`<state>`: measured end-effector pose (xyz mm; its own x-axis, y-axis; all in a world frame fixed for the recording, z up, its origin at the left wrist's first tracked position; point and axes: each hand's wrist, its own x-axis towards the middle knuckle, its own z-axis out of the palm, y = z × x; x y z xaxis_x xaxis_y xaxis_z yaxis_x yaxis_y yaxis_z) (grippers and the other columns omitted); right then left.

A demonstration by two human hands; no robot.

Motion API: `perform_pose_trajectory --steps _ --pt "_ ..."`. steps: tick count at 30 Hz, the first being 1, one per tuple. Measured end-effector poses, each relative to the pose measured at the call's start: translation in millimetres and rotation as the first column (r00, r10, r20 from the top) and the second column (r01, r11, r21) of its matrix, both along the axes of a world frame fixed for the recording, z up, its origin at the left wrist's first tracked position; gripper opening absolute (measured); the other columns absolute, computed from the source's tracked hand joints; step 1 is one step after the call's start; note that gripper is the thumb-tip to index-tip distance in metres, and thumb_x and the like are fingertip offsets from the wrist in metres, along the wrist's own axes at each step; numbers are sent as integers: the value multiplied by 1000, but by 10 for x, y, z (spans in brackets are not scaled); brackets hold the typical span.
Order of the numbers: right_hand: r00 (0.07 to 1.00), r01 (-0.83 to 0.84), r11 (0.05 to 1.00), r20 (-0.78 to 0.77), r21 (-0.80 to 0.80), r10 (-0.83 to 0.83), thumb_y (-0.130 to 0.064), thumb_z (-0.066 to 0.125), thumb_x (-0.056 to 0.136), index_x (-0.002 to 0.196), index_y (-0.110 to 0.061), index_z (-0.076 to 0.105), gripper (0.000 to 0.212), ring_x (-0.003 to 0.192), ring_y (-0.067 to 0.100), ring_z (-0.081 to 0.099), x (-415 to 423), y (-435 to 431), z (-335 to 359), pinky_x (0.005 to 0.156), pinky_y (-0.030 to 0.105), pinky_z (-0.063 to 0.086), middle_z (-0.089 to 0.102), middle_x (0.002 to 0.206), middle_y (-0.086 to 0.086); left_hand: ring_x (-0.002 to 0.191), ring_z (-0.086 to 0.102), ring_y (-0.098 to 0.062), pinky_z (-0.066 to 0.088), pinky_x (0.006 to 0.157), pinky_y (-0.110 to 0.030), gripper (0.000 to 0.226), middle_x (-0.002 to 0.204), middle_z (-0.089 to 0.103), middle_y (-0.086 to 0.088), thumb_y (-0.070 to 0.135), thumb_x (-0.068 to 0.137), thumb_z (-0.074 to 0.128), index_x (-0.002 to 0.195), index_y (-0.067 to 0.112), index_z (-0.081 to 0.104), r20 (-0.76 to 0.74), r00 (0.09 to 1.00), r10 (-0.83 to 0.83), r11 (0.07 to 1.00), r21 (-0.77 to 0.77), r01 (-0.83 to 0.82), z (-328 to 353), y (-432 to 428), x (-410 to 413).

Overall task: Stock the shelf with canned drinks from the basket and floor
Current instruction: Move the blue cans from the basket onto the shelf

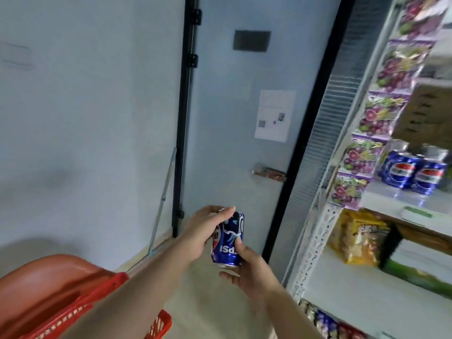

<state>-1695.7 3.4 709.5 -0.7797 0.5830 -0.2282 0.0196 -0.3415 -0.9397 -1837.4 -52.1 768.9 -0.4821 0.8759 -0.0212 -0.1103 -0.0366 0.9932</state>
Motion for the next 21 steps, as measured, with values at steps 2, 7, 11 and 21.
perform_pose_trajectory --steps 2,7,11,21 --pt "998 57 997 -14 48 -57 -55 68 71 126 -11 60 71 102 21 68 445 37 175 84 36 49 70 118 10 87 71 -24 55 76 -33 37 97 74 -9 36 78 77 103 10 66 -7 998 -56 998 38 56 147 140 400" --pt "974 224 964 -59 142 -217 -58 70 65 125 -10 60 77 98 20 69 1481 189 576 84 34 51 71 114 10 72 69 -16 50 66 -28 43 86 73 -5 39 67 82 96 11 67 -3 978 -210 971 116 209 502 554 1329" --pt "926 366 922 -150 123 -347 -46 63 77 121 -15 61 54 105 24 65 2147 323 753 94 41 47 70 117 12 80 72 -22 53 74 -33 56 87 76 -5 46 55 81 96 10 69 -91 925 -368 918 121 377 734 914 1969" --pt "837 539 827 -218 163 -502 -46 68 76 132 -13 53 67 116 30 62 2937 1351 1227 92 40 52 66 126 12 86 72 -22 53 73 -30 46 95 75 -8 39 67 81 98 10 64 -166 827 -537 808 183 561 1314 2142 2791"
